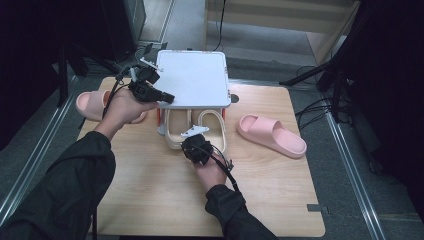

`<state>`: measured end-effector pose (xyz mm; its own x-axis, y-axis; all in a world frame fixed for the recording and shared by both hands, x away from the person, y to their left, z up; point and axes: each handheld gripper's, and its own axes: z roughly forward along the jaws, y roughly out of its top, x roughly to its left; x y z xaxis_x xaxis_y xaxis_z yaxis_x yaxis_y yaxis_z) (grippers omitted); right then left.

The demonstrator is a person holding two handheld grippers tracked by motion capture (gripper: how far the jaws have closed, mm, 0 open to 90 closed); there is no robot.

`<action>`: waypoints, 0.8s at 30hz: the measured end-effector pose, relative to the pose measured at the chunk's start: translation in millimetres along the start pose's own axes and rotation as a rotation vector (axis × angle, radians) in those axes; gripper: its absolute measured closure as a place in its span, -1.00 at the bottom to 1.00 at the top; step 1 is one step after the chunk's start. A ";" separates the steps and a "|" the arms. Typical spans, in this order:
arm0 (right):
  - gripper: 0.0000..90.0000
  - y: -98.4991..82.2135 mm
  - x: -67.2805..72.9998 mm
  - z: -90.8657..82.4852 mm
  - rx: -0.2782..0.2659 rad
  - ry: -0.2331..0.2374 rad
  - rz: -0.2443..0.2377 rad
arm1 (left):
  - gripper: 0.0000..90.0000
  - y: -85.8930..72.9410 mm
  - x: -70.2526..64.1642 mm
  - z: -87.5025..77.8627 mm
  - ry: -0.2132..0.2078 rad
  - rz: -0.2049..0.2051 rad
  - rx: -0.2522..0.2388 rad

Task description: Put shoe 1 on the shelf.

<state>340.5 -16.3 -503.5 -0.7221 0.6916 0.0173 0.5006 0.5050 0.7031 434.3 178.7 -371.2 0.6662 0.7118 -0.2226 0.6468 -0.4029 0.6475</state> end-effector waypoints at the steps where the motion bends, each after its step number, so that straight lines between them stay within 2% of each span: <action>1: 1.00 1.7 -0.5 1.7 -0.005 0.004 0.006 | 0.99 0.0 -0.6 0.2 0.001 -0.002 -0.001; 3: 1.00 5.6 -1.6 5.2 -0.010 -0.007 -0.008 | 0.99 -0.1 -0.4 0.1 0.001 0.000 0.000; 6: 1.00 13.1 -5.6 10.6 -0.015 -0.071 -0.010 | 0.99 -0.4 0.2 0.0 -0.001 0.001 -0.003; 13: 1.00 25.0 -18.5 24.7 -0.049 -0.059 0.081 | 0.99 -0.7 -0.2 -0.2 0.003 0.007 -0.006; 14: 1.00 25.0 -18.8 26.6 -0.056 -0.051 0.078 | 0.99 -1.0 -0.7 -0.1 0.005 0.006 -0.009; 16: 1.00 24.1 -16.0 29.5 -0.043 -0.082 0.021 | 0.99 -1.6 -1.0 -0.4 0.010 0.010 -0.013; 18: 1.00 21.8 -14.5 28.1 -0.035 -0.063 0.013 | 0.99 -2.2 -1.1 -0.4 0.012 0.009 -0.018; 24: 1.00 8.5 -10.4 8.9 -0.052 -0.004 0.015 | 0.99 -1.8 -2.2 -0.5 0.021 0.010 -0.013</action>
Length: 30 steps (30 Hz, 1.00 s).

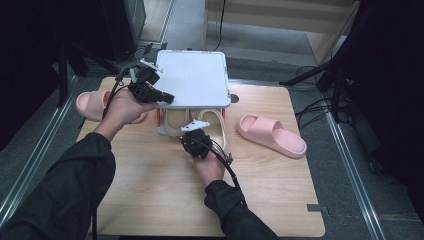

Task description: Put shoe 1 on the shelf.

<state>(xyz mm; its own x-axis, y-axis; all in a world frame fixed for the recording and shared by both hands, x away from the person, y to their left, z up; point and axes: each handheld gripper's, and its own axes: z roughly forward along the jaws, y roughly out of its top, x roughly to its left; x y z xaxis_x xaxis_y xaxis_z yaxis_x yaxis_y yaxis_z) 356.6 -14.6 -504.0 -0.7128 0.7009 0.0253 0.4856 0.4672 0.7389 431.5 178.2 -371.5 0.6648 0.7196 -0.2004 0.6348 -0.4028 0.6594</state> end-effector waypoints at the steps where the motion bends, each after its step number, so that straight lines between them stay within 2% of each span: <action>1: 1.00 -2.5 0.5 -4.7 -0.006 0.011 0.001 | 0.99 0.1 -0.1 0.1 0.001 -0.001 0.000; 6: 1.00 -15.1 -0.3 -32.4 -0.023 0.058 0.014 | 0.99 0.6 0.2 0.1 -0.002 -0.004 0.005; 11: 1.00 -25.9 -3.1 -59.4 0.009 0.069 -0.049 | 0.99 0.6 0.2 0.2 -0.002 -0.010 0.004; 14: 1.00 -32.2 -9.0 -75.2 0.021 0.077 -0.060 | 0.99 0.9 0.0 -0.1 0.001 -0.006 0.008; 19: 0.99 -48.0 -24.5 -95.7 0.010 0.080 -0.036 | 0.99 1.3 -0.1 0.1 0.001 -0.012 0.009; 24: 0.98 -68.6 -42.2 -107.2 0.033 0.063 -0.005 | 0.98 1.6 0.4 -0.2 0.002 -0.008 0.013; 27: 0.98 -73.3 -50.9 -106.1 0.049 0.039 -0.004 | 0.98 2.1 -0.9 0.3 0.006 -0.011 0.012; 30: 0.98 -75.7 -59.2 -99.9 0.072 0.032 0.023 | 0.98 3.8 -2.8 0.5 0.018 -0.005 0.026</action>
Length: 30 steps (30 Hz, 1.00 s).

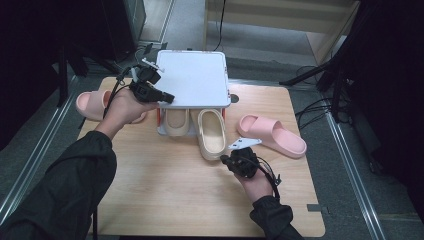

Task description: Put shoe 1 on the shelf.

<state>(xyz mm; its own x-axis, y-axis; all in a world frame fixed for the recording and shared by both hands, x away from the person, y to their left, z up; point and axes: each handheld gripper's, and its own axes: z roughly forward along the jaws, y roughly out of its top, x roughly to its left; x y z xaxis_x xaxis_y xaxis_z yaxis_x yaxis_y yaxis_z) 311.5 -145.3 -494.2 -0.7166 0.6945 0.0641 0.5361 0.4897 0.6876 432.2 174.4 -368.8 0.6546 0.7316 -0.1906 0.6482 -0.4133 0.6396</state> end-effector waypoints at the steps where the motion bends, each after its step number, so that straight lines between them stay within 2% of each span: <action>1: 0.98 0.0 -1.8 1.7 0.010 0.002 0.018 | 0.98 0.9 -0.2 0.1 0.001 0.001 0.005; 5: 0.93 3.3 -8.3 8.9 0.007 0.031 0.033 | 0.98 3.8 -0.7 0.6 0.002 -0.007 0.024; 6: 0.93 5.3 -9.4 10.5 0.001 0.036 0.050 | 0.98 3.8 -0.9 0.5 0.003 -0.009 0.025; 11: 1.00 12.6 -11.6 18.4 0.001 0.020 0.027 | 0.98 3.9 -1.3 0.4 0.007 -0.020 0.027; 18: 1.00 23.7 -20.8 31.8 -0.039 0.050 0.059 | 0.98 2.2 -3.6 0.3 0.024 -0.034 0.013; 22: 1.00 31.7 -23.3 38.0 -0.069 0.037 0.052 | 0.98 2.3 -4.0 0.1 0.029 -0.039 0.016; 24: 1.00 35.5 -25.7 41.0 -0.071 0.041 0.065 | 0.98 1.8 -3.6 0.2 0.025 -0.046 0.011; 30: 1.00 43.9 -33.6 52.2 -0.075 0.032 0.046 | 0.98 0.9 -2.5 -0.1 0.021 -0.055 0.007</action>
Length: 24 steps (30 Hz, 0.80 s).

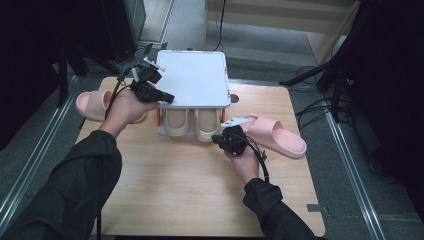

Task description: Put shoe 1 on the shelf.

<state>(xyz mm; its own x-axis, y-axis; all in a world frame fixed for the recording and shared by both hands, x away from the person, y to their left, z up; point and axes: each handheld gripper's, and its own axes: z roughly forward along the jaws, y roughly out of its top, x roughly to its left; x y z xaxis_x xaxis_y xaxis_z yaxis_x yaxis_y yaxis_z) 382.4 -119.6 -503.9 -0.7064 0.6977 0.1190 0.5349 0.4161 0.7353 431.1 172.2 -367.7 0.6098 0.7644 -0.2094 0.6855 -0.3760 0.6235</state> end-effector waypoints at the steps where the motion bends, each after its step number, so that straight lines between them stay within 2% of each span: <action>1: 1.00 1.2 -1.5 1.7 -0.002 0.001 0.005 | 0.98 -0.4 0.0 0.1 0.000 -0.008 -0.005; 6: 1.00 4.3 -8.4 6.8 -0.020 -0.006 0.025 | 0.98 -0.4 0.6 -0.4 0.000 0.000 -0.003; 9: 1.00 6.0 -11.1 10.2 -0.024 0.009 0.046 | 0.98 0.0 1.2 -0.7 -0.002 0.004 0.003; 11: 1.00 6.7 -11.9 11.3 -0.025 0.009 0.037 | 0.98 -0.6 1.6 -0.3 -0.009 -0.008 -0.006; 14: 0.99 7.4 -11.7 9.3 -0.033 0.014 0.055 | 0.97 -1.8 1.4 -0.8 -0.008 -0.010 -0.014; 17: 0.93 7.7 -11.4 2.9 -0.041 0.046 0.087 | 0.95 -2.7 -5.9 -1.4 0.055 0.041 -0.018; 20: 0.88 6.1 -7.3 -8.8 -0.058 0.073 0.091 | 0.80 -2.6 -7.5 -3.4 0.097 0.034 -0.016; 21: 0.85 6.0 -4.5 -14.6 -0.064 0.074 0.083 | 0.72 -2.8 -6.1 -4.3 0.095 0.029 -0.014; 22: 0.80 6.0 -2.7 -18.3 -0.066 0.078 0.079 | 0.69 -3.8 -4.8 -5.7 0.091 0.006 -0.020; 24: 0.74 5.3 0.8 -27.8 -0.068 0.088 0.067 | 0.61 -6.4 -2.9 -9.0 0.073 0.001 -0.015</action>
<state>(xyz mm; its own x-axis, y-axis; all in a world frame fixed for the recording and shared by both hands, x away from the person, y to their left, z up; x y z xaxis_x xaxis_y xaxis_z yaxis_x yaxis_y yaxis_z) 371.8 -133.1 -481.4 -0.7096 0.6677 0.2251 0.5518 0.3279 0.7668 421.4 177.1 -364.3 0.5794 0.8005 -0.1532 0.6783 -0.3694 0.6352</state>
